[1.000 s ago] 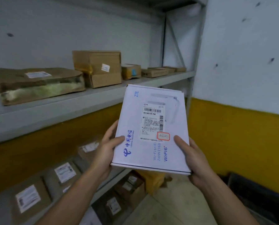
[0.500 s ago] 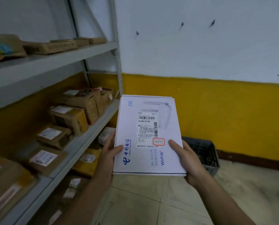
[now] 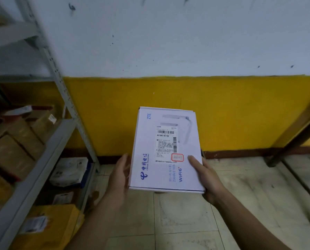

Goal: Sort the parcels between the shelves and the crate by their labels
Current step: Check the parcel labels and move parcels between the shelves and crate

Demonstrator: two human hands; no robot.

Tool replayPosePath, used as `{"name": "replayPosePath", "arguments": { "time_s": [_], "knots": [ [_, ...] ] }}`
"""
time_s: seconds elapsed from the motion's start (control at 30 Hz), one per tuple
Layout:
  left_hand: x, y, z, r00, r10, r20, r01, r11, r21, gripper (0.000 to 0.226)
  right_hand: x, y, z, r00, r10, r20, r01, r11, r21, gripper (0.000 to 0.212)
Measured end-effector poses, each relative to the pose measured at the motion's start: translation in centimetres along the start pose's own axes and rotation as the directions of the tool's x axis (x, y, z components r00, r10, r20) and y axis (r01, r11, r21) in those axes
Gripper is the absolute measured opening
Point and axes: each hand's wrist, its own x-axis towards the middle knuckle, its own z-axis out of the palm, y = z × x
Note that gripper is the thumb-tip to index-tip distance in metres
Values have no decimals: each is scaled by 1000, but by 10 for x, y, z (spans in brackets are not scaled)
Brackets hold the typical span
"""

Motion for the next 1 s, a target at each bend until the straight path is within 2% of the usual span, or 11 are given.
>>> {"name": "replayPosePath", "arguments": {
  "time_s": [0.07,0.17,0.23,0.3,0.4,0.47,0.6,0.7,0.77,0.9,1.0],
  "knots": [
    [37,-8,7,991,-108,-78,105,994,-37,44,32,-5,-11,998,15,-55,-14,1000,26,44],
    [66,-33,25,978,-196,-67,204,968,144,32,73,-12,-27,996,19,-90,-12,997,73,44],
    [78,-46,49,970,-241,28,229,948,222,44,99,-18,-36,994,10,-107,0,995,95,43],
    [93,-54,83,946,-290,143,254,941,226,53,129,-20,-47,993,9,-121,3,995,100,44],
    [121,-54,132,931,-260,256,226,962,155,37,174,-23,-63,988,22,-155,-5,994,113,45],
    [150,-57,162,944,-199,264,182,979,87,34,213,-28,-76,986,53,-161,-32,991,129,41],
    [189,-60,198,974,-162,158,175,982,-75,50,259,-30,-85,986,67,-153,-46,990,136,43],
    [220,-64,212,992,-127,-1,126,986,-111,53,286,-25,-87,993,78,-92,-64,987,149,54],
    [242,-64,214,987,-133,-89,121,984,-129,58,303,-17,-89,991,112,-80,-97,982,164,53],
    [283,-67,202,971,-178,-159,158,979,-129,43,334,-10,-102,976,204,-79,-198,977,85,56],
    [314,-61,187,969,-216,-123,206,974,-91,32,358,-22,-115,959,220,-179,-220,975,19,74]
  ]
}}
